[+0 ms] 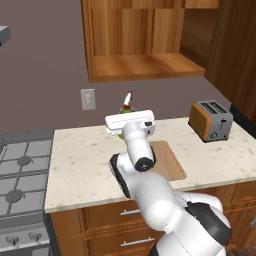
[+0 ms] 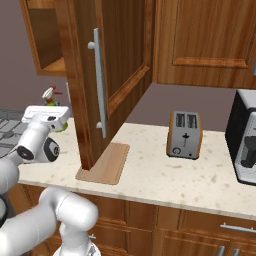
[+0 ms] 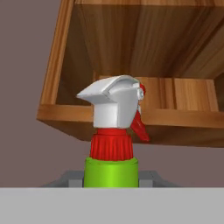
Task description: Grab the spray bottle from the cabinet, then place it next to the cutting board for sanitizing. Then grab the dish brush from the countertop next to the sink and place it next to the cutting board.
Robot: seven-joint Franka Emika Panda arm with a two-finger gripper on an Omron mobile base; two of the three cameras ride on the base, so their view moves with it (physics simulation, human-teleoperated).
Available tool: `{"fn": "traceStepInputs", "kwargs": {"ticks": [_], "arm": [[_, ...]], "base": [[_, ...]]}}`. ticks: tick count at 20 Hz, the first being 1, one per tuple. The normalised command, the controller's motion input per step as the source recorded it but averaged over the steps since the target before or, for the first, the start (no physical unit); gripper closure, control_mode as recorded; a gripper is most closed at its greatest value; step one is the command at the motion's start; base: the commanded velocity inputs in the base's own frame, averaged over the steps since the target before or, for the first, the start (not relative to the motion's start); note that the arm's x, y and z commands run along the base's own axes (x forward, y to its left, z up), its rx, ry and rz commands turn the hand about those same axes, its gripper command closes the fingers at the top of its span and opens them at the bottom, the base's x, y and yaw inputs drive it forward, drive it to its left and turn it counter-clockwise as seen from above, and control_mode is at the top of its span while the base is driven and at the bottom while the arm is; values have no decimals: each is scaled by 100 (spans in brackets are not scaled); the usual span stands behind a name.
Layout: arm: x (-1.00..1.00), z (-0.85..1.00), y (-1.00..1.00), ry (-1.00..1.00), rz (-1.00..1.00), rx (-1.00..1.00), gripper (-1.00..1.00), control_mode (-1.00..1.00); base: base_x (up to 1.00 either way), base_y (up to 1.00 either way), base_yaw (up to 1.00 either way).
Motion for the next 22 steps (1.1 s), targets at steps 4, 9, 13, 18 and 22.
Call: {"fn": "traceStepInputs", "kwargs": {"ticks": [4,9,13,18,22], "arm": [[38,-45,0,0,3,0,100,-100],[22,-48,0,1,6,0,100,-100],[11,-59,0,0,8,0,100,-100],[5,-55,0,0,8,0,100,-100],[0,-47,0,12,6,0,100,-100]], "base": [[0,0,0],[0,0,0],[0,0,0],[0,0,0],[0,0,0]]}}
